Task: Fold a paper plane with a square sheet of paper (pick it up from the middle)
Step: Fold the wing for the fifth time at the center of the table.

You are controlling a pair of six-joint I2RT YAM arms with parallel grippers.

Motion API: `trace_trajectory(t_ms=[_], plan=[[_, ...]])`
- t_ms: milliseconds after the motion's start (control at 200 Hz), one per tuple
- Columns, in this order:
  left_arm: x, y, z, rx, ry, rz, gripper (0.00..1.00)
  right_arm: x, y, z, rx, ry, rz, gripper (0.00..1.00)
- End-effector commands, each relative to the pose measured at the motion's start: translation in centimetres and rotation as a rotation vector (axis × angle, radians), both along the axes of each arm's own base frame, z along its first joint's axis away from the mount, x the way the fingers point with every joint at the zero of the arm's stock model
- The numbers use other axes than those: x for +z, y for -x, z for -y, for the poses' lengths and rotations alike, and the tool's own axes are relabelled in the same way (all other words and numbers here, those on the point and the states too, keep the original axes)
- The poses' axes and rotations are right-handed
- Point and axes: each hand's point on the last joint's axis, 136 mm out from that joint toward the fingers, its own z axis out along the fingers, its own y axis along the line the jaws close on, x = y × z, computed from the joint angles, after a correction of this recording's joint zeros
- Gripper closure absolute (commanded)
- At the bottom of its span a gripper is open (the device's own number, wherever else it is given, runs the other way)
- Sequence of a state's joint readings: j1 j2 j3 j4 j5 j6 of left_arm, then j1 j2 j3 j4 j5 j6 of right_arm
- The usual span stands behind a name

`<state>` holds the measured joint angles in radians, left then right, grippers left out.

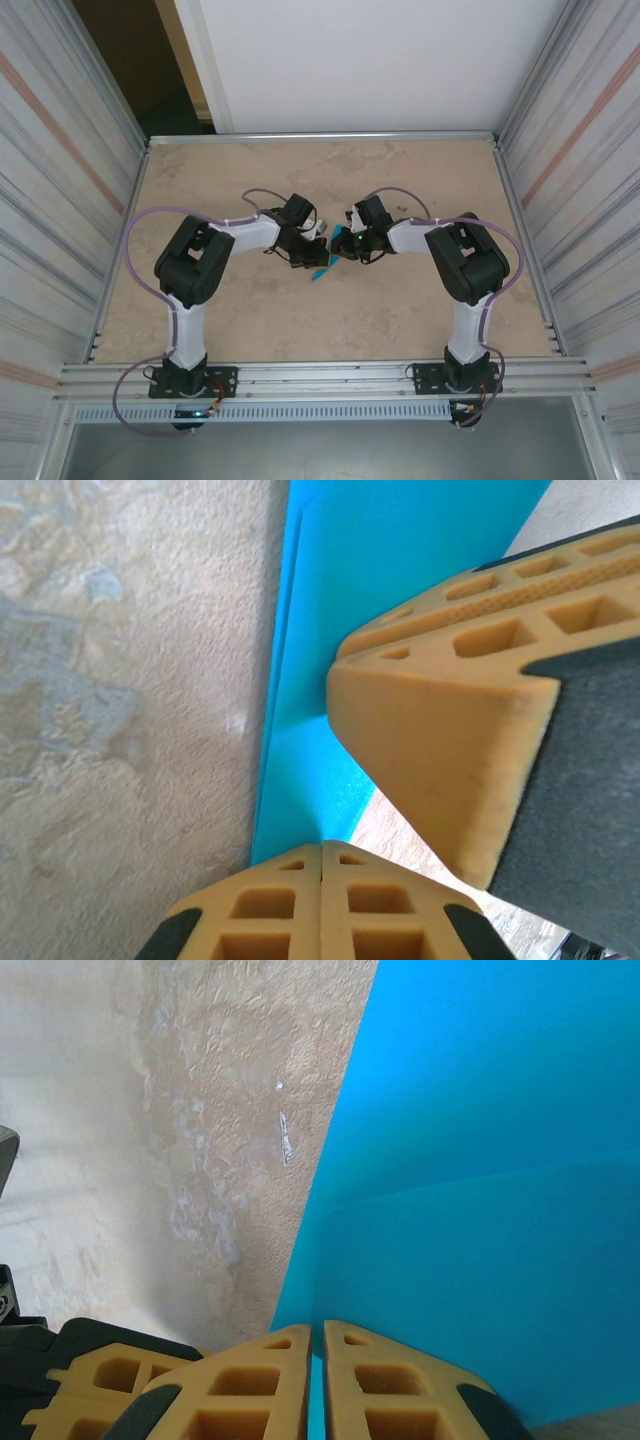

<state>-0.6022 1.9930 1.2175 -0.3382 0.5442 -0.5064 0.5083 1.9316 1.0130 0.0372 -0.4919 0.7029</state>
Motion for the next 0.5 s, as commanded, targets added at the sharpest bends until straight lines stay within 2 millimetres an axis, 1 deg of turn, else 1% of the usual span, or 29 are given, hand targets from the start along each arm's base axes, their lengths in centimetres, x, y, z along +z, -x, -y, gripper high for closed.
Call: trace_trajectory(t_ms=[0,291,496], plan=[[-0.9,2.3,-1.7,0.012,-0.081,-0.071,0.98,-4.7,2.4,2.4,-0.04,0.13,-0.132,0.89],[-0.6,3.2,-2.6,0.004,-0.1,-0.076,0.98,-6.2,2.8,3.5,-0.061,0.18,-0.174,0.89],[-0.7,4.2,-3.5,-0.003,-0.128,-0.084,0.98,-6.5,2.7,3.8,-0.07,0.187,-0.185,0.9]])
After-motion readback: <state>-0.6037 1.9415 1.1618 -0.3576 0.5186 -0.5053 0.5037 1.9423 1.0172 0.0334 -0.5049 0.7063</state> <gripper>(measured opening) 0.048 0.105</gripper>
